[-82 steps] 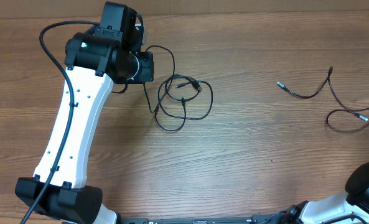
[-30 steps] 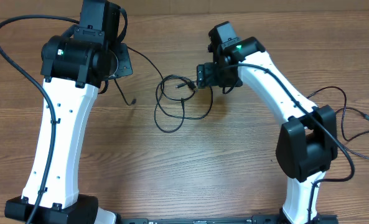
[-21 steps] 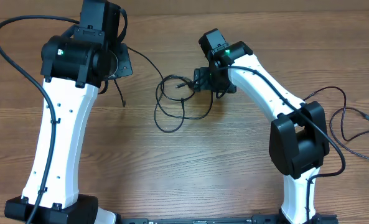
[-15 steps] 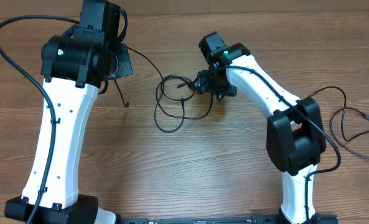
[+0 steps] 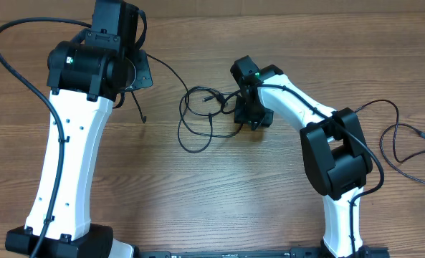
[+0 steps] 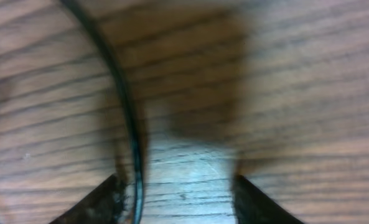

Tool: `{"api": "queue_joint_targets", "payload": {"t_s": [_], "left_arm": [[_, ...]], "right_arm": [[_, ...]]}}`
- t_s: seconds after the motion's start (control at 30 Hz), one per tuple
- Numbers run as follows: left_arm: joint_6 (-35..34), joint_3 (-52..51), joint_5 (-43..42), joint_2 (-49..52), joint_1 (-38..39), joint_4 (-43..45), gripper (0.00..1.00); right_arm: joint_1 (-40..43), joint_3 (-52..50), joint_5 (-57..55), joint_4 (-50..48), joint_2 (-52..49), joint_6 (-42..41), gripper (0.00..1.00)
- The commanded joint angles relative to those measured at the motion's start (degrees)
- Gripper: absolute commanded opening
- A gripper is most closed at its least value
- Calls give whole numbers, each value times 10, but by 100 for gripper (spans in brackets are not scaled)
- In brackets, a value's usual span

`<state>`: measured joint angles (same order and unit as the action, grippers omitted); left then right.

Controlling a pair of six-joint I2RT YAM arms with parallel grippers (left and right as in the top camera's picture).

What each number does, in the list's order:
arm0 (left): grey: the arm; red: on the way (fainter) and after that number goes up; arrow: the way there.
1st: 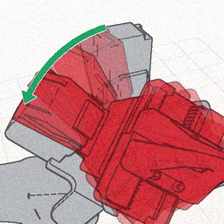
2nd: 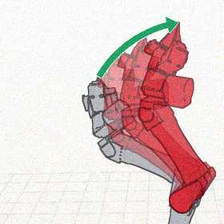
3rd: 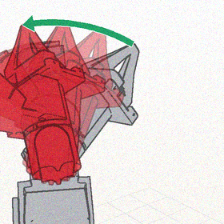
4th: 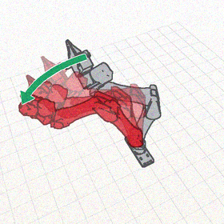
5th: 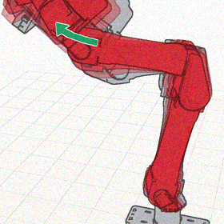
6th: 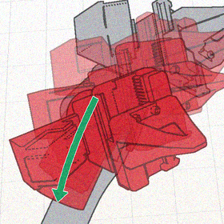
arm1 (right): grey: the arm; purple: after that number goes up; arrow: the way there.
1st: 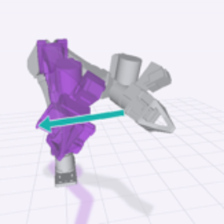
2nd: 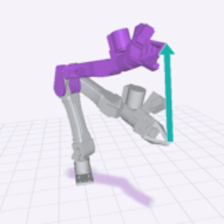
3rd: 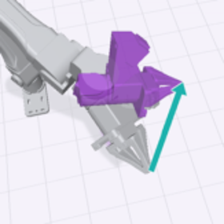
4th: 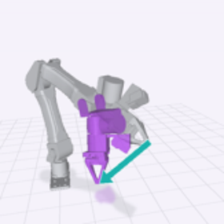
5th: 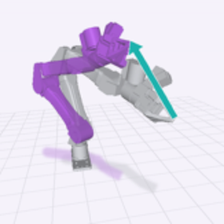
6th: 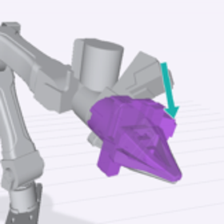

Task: Untangle cables
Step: 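Reach the right gripper to the center bundle and grasp a cable, then pull the grasped cable toward the right with the right gripper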

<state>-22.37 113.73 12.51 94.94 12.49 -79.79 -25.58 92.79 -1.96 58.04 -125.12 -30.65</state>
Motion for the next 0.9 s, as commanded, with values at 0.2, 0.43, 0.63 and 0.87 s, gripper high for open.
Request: {"api": "queue_joint_targets", "payload": {"t_s": [0.2,0.43,0.63,0.87], "left_arm": [[-8,8,10,4,-1,-4,4],[9,8,70,4,-2,-9,4],[9,8,89,4,-17,-8,4],[-21,8,91,4,-45,-9,4]], "right_arm": [[16,-2,-115,47,-3,-64,4],[83,57,-213,140,37,-64,4],[165,117,-267,172,138,-45,4],[244,157,-290,160,256,24,4]]}}
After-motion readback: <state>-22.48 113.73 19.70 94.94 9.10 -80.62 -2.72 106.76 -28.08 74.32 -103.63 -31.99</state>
